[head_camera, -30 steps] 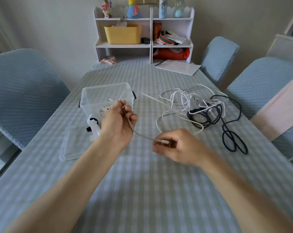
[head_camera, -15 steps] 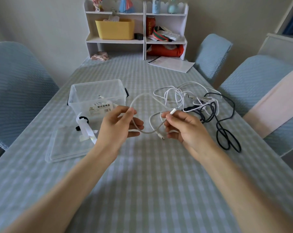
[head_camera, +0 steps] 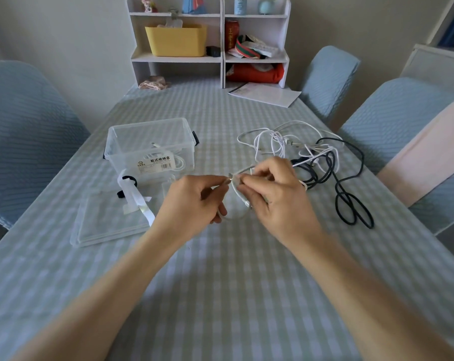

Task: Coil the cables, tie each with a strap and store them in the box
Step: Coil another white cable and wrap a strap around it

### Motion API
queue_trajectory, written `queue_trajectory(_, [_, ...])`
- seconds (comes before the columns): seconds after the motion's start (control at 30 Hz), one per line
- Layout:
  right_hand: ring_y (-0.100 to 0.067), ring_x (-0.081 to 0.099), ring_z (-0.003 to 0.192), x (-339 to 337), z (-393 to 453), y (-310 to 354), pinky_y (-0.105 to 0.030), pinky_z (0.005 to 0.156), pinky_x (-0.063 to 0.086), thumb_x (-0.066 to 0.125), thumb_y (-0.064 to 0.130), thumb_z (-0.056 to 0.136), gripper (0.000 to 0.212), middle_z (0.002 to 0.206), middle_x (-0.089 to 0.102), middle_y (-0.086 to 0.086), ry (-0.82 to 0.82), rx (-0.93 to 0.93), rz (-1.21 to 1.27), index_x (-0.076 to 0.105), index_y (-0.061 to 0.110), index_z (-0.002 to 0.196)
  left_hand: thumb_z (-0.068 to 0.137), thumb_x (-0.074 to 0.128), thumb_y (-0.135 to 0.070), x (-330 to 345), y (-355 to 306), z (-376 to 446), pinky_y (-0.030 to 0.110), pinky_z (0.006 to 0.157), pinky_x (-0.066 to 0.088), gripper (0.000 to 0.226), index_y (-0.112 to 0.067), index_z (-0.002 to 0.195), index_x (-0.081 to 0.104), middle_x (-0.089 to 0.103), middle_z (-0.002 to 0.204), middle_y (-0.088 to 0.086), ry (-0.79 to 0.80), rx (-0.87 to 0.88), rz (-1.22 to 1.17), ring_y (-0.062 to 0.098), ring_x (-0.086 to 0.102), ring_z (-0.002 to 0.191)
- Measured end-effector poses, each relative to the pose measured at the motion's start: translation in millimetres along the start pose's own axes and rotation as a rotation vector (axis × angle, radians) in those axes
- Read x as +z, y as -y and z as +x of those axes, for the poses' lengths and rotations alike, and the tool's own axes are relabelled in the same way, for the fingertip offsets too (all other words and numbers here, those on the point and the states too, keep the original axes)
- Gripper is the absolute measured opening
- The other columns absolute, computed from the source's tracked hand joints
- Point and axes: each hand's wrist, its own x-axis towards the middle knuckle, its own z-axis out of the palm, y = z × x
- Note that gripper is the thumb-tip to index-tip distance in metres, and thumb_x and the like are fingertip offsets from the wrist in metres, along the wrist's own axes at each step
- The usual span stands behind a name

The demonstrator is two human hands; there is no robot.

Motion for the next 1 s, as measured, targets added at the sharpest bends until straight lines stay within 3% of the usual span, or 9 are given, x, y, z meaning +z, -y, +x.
queue_trajectory(0.1, [-0.035, 0.059, 0.115, 4, 0, -1, -0.045, 0.095, 0.048, 0.066, 0.020, 0.093, 0.018, 0.121, 0.065, -0.016, 0.033, -0.133, -0.114, 0.076, 0.006, 0.092, 0.100, 0.056, -0.021, -7, 0, -3, 0.026, 0.057, 0.053, 0.021, -0.028, 0.091, 0.075, 0.069, 0.058, -0.005, 0.064, 0.057, 0.180, 0.008, 0.066, 0.050])
queue_trajectory(0.17, [-0.033, 0.063, 0.114, 8, -2, -2, -0.050, 0.099, 0.047, 0.064, 0.020, 0.093, 0.019, 0.117, 0.069, -0.012, 0.074, -0.167, -0.082, 0.077, 0.006, 0.093, 0.100, 0.057, -0.024, -11, 1, -1, 0.026, 0.058, 0.053, 0.021, -0.028, 0.092, 0.075, 0.068, 0.058, -0.002, 0.092, 0.059, 0.222, 0.008, 0.065, 0.050])
queue_trajectory(0.3, [-0.027, 0.068, 0.088, 9, -5, -4, -0.047, 0.089, 0.049, 0.061, 0.021, 0.096, 0.021, 0.092, 0.072, -0.004, 0.108, -0.098, -0.028, 0.076, 0.008, 0.103, 0.097, 0.062, -0.028, -16, 1, 1, 0.036, 0.068, 0.057, 0.016, -0.029, 0.088, 0.076, 0.070, 0.062, -0.005, 0.173, 0.041, 0.167, 0.010, 0.067, 0.057])
queue_trajectory(0.43, [-0.025, 0.064, 0.074, 5, -6, 1, -0.032, 0.067, 0.051, 0.054, 0.023, 0.095, 0.029, 0.086, 0.067, -0.002, 0.158, -0.020, -0.028, 0.074, 0.009, 0.109, 0.095, 0.064, -0.021, -18, 2, 0, 0.042, 0.072, 0.059, 0.014, -0.026, 0.091, 0.076, 0.071, 0.065, -0.006, 0.147, 0.044, 0.091, 0.011, 0.068, 0.061])
queue_trajectory(0.6, [-0.024, 0.063, 0.075, 2, -6, 2, -0.032, 0.065, 0.049, 0.046, 0.029, 0.097, 0.034, 0.087, 0.064, -0.001, 0.277, 0.022, -0.007, 0.073, 0.012, 0.108, 0.093, 0.066, -0.013, -22, 2, 3, 0.045, 0.072, 0.060, 0.012, -0.018, 0.087, 0.074, 0.072, 0.067, 0.000, 0.141, -0.037, 0.003, 0.015, 0.066, 0.059])
queue_trajectory(0.67, [-0.022, 0.061, 0.074, 0, -6, 2, -0.032, 0.061, 0.049, 0.045, 0.031, 0.098, 0.034, 0.085, 0.060, 0.001, 0.300, 0.027, 0.002, 0.072, 0.014, 0.108, 0.092, 0.068, -0.018, -21, -1, 2, 0.040, 0.065, 0.060, 0.005, -0.015, 0.093, 0.072, 0.073, 0.069, 0.002, 0.166, -0.060, -0.052, 0.018, 0.067, 0.060])
queue_trajectory(0.73, [-0.019, 0.058, 0.071, -2, -5, 4, -0.030, 0.057, 0.045, 0.043, 0.033, 0.098, 0.035, 0.080, 0.055, 0.003, 0.307, 0.023, -0.001, 0.073, 0.016, 0.107, 0.090, 0.070, -0.027, -18, -2, 0, 0.032, 0.058, 0.058, 0.012, -0.019, 0.099, 0.068, 0.073, 0.071, 0.001, 0.169, -0.053, -0.067, 0.018, 0.069, 0.059])
queue_trajectory(0.87, [-0.014, 0.054, 0.068, -3, -5, 7, -0.033, 0.056, 0.046, 0.045, 0.039, 0.098, 0.035, 0.079, 0.053, 0.007, 0.330, 0.099, 0.060, 0.073, 0.020, 0.104, 0.094, 0.067, -0.020, -11, -4, -2, 0.031, 0.055, 0.058, 0.007, -0.017, 0.088, 0.069, 0.072, 0.068, 0.000, 0.079, -0.010, -0.019, 0.020, 0.068, 0.054])
queue_trajectory(1.0, [-0.012, 0.055, 0.068, -2, -6, 2, -0.041, 0.062, 0.050, 0.055, 0.041, 0.092, 0.027, 0.077, 0.054, 0.012, 0.355, 0.197, 0.150, 0.070, 0.018, 0.092, 0.097, 0.061, -0.014, -8, -4, -2, 0.032, 0.056, 0.059, 0.009, -0.012, 0.089, 0.065, 0.073, 0.070, 0.001, -0.020, -0.056, -0.123, 0.021, 0.070, 0.056])
